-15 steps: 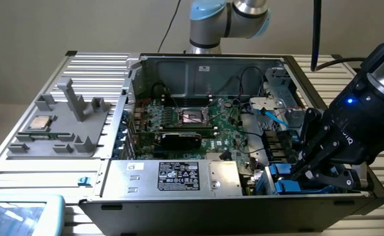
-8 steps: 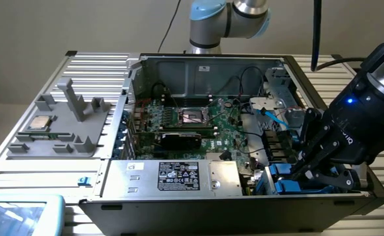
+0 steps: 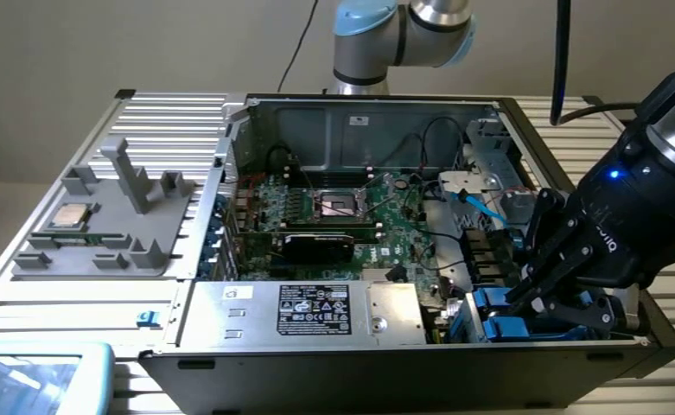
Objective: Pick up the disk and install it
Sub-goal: 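Insert the first disk wire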
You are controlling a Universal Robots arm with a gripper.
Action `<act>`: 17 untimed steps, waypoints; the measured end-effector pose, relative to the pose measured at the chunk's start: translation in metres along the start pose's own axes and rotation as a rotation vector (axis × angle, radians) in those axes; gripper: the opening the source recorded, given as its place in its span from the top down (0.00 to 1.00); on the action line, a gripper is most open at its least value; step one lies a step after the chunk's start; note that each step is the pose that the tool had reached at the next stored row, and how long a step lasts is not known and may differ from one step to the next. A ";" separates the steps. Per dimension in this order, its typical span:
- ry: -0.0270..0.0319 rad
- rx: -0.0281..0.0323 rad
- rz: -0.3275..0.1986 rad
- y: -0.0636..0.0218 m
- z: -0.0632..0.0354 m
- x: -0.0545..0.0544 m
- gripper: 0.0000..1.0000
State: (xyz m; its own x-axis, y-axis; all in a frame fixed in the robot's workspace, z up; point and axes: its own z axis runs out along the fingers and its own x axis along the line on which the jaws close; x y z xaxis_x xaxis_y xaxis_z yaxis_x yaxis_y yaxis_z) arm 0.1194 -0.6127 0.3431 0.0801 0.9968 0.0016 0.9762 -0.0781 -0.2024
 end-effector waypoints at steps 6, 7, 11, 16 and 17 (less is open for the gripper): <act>0.0003 0.0126 0.008 0.0002 0.0000 0.000 0.84; -0.0001 0.0129 0.008 0.0005 -0.0001 0.000 0.84; -0.0027 0.0293 0.009 0.0037 -0.0007 0.000 0.84; -0.0055 0.0572 0.010 0.0093 -0.0018 0.001 0.84; -0.0059 0.0617 0.010 0.0112 -0.0021 0.002 0.84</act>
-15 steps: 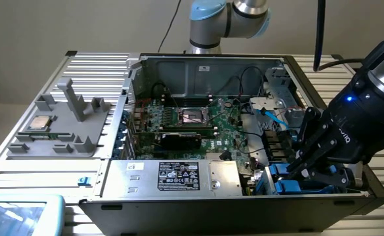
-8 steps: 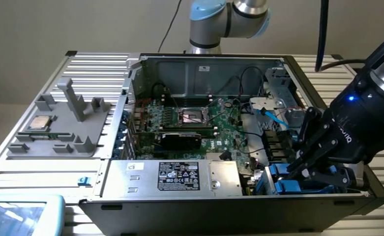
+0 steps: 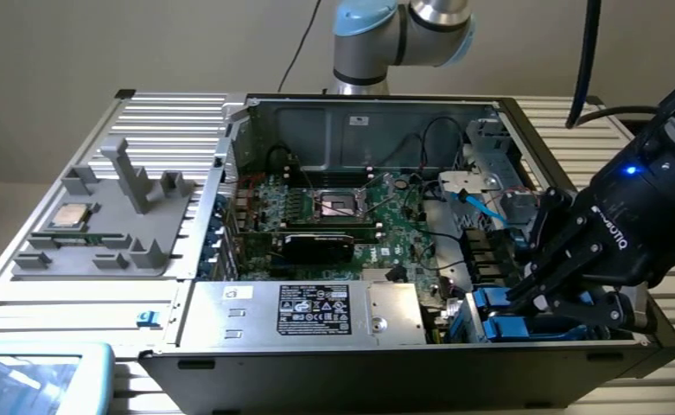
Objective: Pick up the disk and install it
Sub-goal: 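Insert the first disk wire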
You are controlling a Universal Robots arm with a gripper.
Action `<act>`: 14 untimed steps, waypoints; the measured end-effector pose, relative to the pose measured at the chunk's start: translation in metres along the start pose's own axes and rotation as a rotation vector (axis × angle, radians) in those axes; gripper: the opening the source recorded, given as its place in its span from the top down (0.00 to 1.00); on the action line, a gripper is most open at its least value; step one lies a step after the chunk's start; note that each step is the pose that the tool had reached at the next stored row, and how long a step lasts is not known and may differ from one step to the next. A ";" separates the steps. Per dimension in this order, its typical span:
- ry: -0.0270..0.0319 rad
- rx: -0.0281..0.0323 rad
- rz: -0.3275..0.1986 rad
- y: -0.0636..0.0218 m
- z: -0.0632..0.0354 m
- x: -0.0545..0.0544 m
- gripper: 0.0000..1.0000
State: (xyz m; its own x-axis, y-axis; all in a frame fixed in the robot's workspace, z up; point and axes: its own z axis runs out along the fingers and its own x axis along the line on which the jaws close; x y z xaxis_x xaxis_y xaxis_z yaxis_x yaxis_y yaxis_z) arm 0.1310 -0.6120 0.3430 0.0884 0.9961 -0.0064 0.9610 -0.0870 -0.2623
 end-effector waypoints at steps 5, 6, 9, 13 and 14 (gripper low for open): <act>-0.0004 0.0043 0.000 0.0023 -0.0006 0.000 0.84; -0.0007 0.0078 0.000 0.0037 -0.0010 0.000 0.84; -0.0019 0.0203 0.000 0.0088 -0.0024 0.001 0.84; -0.0032 0.0362 0.001 0.0188 -0.0051 0.003 0.84; -0.0034 0.0380 0.000 0.0216 -0.0057 0.004 0.84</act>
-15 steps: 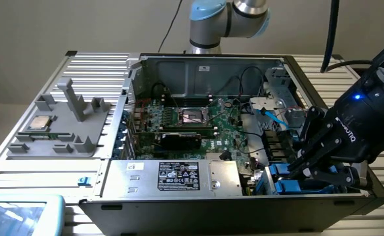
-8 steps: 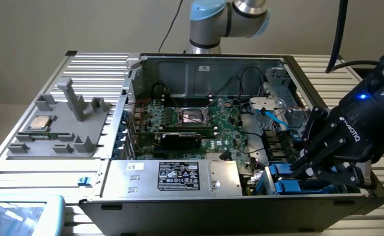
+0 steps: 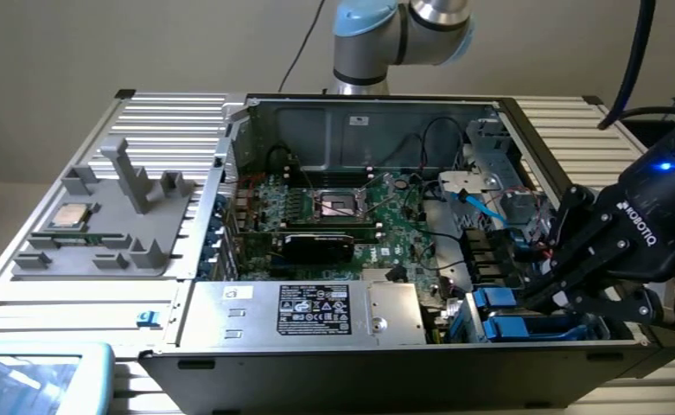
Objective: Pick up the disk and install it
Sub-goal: 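Insert the first disk wire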
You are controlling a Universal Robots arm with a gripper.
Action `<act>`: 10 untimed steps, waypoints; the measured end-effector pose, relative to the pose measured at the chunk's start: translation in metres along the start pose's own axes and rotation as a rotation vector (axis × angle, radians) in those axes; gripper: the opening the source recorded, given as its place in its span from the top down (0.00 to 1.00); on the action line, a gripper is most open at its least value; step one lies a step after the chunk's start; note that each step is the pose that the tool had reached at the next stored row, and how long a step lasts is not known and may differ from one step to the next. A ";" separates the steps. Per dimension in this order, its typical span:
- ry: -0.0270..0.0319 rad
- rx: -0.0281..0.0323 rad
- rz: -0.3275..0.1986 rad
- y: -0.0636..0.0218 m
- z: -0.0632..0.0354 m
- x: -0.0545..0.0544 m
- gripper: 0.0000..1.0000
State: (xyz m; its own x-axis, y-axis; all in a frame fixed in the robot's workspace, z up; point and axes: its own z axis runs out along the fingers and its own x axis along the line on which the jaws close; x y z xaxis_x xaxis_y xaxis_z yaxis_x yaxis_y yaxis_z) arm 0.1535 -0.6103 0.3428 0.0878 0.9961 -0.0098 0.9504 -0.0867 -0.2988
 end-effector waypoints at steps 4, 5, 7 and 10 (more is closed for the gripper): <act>-0.0020 0.0041 -0.005 0.0067 -0.0015 0.001 0.84; -0.0031 0.0055 -0.008 0.0071 -0.0015 0.001 0.84; -0.0063 0.0072 -0.018 0.0081 -0.0014 0.002 0.84; -0.0092 0.0083 -0.027 0.0096 -0.0013 0.002 0.84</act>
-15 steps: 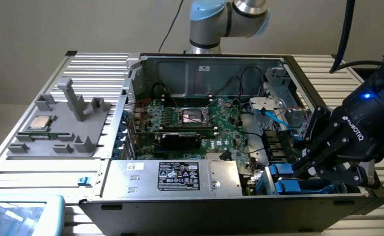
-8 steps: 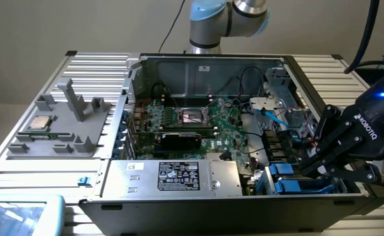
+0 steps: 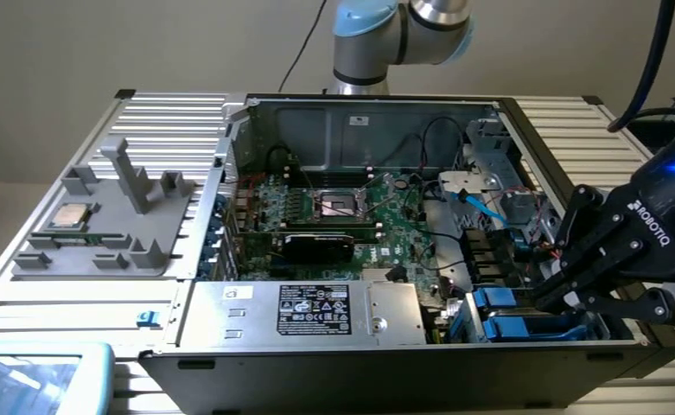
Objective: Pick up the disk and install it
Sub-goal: 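Insert the first disk wire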
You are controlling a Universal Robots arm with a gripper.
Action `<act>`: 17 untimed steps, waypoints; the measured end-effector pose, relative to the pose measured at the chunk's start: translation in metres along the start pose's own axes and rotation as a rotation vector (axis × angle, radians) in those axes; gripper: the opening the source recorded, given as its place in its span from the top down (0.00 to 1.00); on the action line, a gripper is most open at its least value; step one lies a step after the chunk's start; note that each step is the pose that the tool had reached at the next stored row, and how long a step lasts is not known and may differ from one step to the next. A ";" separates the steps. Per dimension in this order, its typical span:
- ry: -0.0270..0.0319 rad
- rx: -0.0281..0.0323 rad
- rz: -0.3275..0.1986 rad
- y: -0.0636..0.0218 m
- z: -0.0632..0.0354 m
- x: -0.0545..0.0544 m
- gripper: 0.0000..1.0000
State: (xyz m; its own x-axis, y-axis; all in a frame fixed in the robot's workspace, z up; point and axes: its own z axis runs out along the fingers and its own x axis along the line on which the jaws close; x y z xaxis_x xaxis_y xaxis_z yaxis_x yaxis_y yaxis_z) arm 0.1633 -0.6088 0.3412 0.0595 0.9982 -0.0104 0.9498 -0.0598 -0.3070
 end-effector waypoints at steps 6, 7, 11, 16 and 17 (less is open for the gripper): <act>-0.0001 0.0004 0.000 0.0001 0.0001 0.002 0.84; -0.0001 0.0008 0.000 0.0003 0.0002 0.004 0.84; -0.0007 0.0038 0.000 0.0019 0.0006 0.011 0.84; -0.0012 0.0080 0.000 0.0075 0.0001 0.016 0.84; -0.0014 0.0088 0.000 0.0088 -0.0002 0.017 0.84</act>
State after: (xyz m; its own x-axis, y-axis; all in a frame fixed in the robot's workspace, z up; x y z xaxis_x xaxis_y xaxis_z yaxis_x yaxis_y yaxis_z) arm 0.1727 -0.5923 0.3385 0.0594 0.9982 -0.0118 0.9471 -0.0601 -0.3154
